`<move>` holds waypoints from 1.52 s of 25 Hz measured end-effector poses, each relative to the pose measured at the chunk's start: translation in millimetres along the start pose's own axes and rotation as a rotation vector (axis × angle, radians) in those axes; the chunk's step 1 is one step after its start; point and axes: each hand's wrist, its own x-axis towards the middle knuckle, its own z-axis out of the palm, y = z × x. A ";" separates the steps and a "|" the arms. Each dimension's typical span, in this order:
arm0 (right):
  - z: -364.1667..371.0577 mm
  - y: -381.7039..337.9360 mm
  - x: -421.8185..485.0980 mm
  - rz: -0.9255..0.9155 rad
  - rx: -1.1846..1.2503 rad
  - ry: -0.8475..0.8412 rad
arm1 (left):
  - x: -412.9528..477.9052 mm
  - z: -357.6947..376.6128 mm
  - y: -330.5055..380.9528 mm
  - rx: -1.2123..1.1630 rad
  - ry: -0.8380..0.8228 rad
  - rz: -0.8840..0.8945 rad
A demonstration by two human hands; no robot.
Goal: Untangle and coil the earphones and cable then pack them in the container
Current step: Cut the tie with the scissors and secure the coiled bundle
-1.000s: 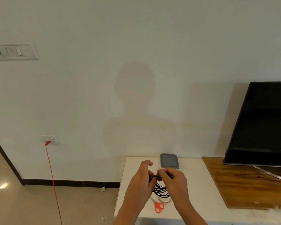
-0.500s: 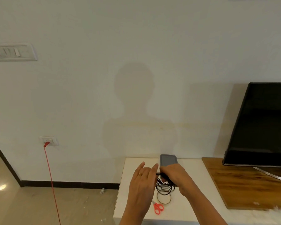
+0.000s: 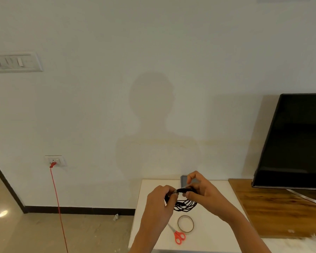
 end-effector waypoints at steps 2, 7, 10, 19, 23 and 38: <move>-0.1 4.0 -1.4 -0.097 -0.099 0.048 | 2.2 -5.0 4.0 -0.140 -0.099 -0.126; 8.3 13.9 -3.1 -0.187 -0.242 0.118 | 1.9 -9.3 5.7 -0.444 -0.323 -0.415; 10.2 14.5 -4.7 -0.257 -0.329 0.137 | 0.2 -8.4 3.6 -0.506 -0.316 -0.473; 12.9 9.4 -3.0 -0.758 -0.901 0.203 | 0.4 -9.4 1.0 -0.517 -0.382 -0.534; 12.7 8.1 -5.0 -0.734 -0.852 0.233 | -2.8 -7.7 -0.4 -0.621 -0.370 -0.575; 37.5 18.6 -11.6 -0.579 -0.609 0.431 | -19.2 20.3 -2.2 -0.184 0.013 -0.161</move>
